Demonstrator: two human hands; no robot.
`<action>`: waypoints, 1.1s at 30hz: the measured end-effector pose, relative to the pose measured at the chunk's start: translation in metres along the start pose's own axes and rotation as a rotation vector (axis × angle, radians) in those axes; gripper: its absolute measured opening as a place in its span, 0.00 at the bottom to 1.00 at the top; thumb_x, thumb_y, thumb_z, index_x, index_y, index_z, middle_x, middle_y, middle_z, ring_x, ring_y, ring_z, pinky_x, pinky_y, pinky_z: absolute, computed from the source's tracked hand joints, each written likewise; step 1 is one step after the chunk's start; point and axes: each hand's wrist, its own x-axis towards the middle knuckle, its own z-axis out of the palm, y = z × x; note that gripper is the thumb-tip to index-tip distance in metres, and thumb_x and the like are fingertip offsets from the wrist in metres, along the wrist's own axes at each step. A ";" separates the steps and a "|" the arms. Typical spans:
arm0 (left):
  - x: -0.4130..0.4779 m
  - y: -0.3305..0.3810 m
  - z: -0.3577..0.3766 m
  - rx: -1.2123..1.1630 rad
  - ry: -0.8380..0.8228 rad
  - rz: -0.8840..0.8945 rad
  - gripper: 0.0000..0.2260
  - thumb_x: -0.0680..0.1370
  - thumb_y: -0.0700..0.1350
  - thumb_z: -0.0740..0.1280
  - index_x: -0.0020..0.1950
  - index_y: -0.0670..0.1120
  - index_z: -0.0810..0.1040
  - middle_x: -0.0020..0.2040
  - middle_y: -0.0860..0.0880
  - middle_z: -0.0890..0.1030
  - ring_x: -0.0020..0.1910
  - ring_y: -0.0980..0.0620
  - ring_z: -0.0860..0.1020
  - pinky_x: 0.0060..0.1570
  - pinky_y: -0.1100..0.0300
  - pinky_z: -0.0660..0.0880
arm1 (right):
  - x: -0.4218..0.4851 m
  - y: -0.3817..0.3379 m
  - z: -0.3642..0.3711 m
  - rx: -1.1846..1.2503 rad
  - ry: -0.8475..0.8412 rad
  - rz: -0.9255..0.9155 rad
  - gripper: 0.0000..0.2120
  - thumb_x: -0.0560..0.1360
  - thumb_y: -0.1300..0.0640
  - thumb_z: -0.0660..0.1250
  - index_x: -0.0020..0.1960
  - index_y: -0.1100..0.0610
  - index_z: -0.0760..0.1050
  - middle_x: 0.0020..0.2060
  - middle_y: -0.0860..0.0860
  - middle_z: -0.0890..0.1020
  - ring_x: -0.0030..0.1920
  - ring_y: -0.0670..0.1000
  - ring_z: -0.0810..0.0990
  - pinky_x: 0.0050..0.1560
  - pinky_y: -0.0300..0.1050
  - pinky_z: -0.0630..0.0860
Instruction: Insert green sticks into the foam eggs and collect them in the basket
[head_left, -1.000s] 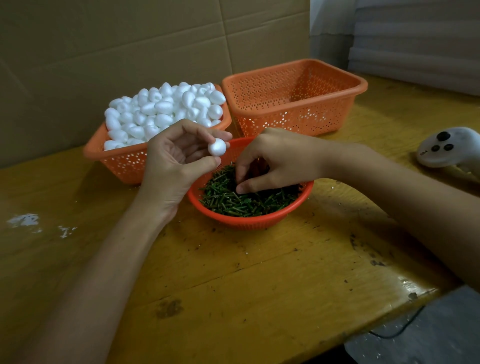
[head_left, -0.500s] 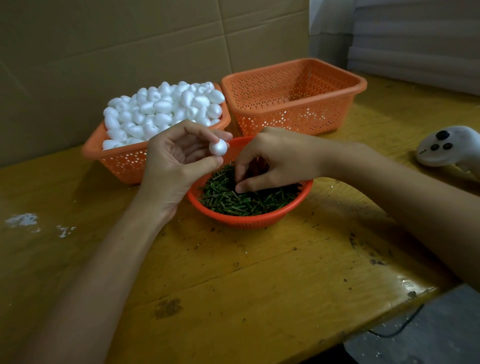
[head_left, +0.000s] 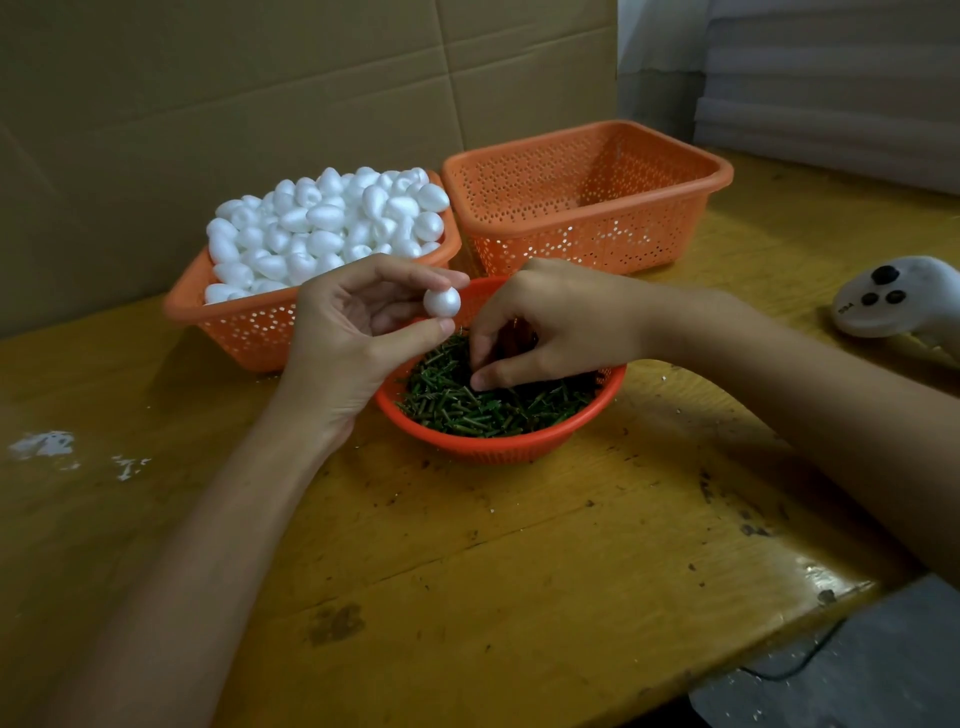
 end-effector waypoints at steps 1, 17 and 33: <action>0.000 0.000 0.000 0.003 0.000 0.001 0.14 0.72 0.26 0.75 0.53 0.41 0.82 0.56 0.43 0.88 0.58 0.44 0.86 0.57 0.59 0.81 | 0.000 0.001 0.000 0.000 0.003 0.000 0.08 0.77 0.45 0.74 0.50 0.48 0.86 0.43 0.39 0.86 0.44 0.38 0.80 0.46 0.30 0.70; 0.000 -0.002 -0.001 0.020 0.008 -0.003 0.14 0.72 0.28 0.77 0.53 0.42 0.84 0.56 0.44 0.88 0.58 0.45 0.86 0.58 0.58 0.81 | 0.000 0.002 0.000 -0.007 0.000 -0.023 0.08 0.77 0.45 0.74 0.51 0.47 0.86 0.43 0.39 0.86 0.42 0.36 0.79 0.46 0.30 0.70; 0.001 -0.002 -0.001 0.021 0.014 -0.023 0.14 0.71 0.28 0.77 0.53 0.41 0.84 0.55 0.44 0.88 0.57 0.45 0.86 0.59 0.56 0.82 | 0.000 0.001 -0.002 -0.008 -0.014 -0.022 0.10 0.74 0.58 0.74 0.53 0.46 0.87 0.47 0.40 0.87 0.47 0.37 0.79 0.50 0.28 0.70</action>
